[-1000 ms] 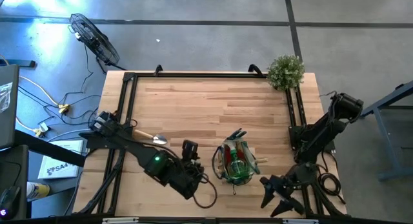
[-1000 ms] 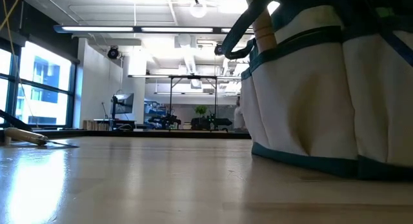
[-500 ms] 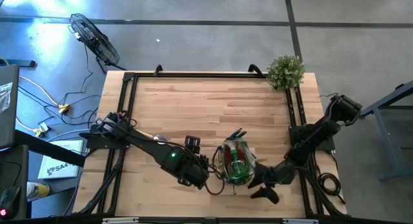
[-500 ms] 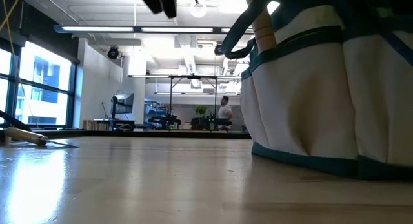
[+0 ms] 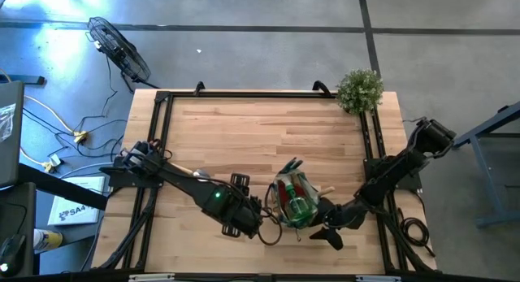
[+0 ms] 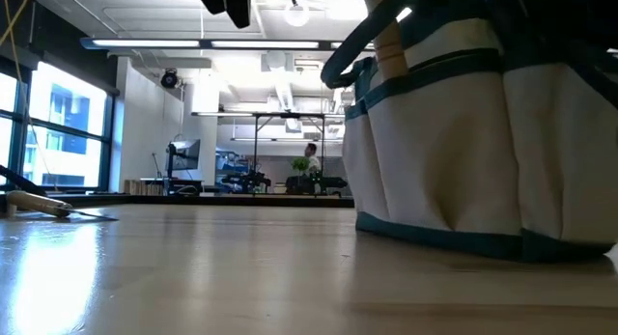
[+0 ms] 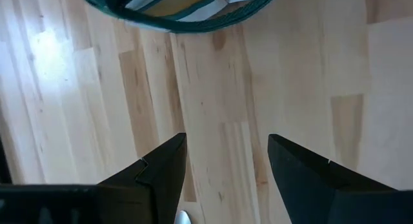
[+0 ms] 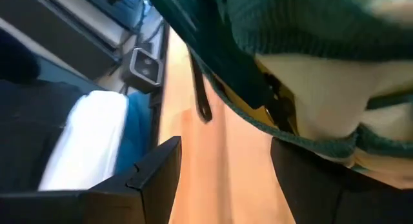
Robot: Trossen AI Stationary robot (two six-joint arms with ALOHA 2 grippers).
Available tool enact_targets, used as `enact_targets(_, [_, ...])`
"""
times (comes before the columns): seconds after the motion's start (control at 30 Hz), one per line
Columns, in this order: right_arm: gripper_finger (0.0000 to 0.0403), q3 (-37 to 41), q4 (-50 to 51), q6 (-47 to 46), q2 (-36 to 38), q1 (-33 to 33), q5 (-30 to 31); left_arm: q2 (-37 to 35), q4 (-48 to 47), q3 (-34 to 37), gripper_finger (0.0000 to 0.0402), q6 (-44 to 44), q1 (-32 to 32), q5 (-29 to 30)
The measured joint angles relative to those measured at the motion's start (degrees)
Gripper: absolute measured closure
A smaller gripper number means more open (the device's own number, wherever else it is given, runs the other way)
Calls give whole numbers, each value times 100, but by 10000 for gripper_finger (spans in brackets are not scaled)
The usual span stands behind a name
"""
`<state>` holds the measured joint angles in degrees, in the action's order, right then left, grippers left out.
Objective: Pick & Place Garden tools in Gardening bag
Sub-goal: Adjust the gardening bag
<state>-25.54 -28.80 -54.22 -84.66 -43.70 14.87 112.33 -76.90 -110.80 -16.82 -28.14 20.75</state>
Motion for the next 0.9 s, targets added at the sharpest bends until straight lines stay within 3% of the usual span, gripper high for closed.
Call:
enact_targets(0.33, [172,0,452,299,249,24,340,0,0,0,193,-61,0,-250])
enact_targets(0.67, [172,9,2148,3,1097,128,2612,0,-74,0,193,-172,-46,-358])
enact_targets(0.9, [172,9,2296,87,1196,644,3419,-2,-74,0,193,-174,-166,-362])
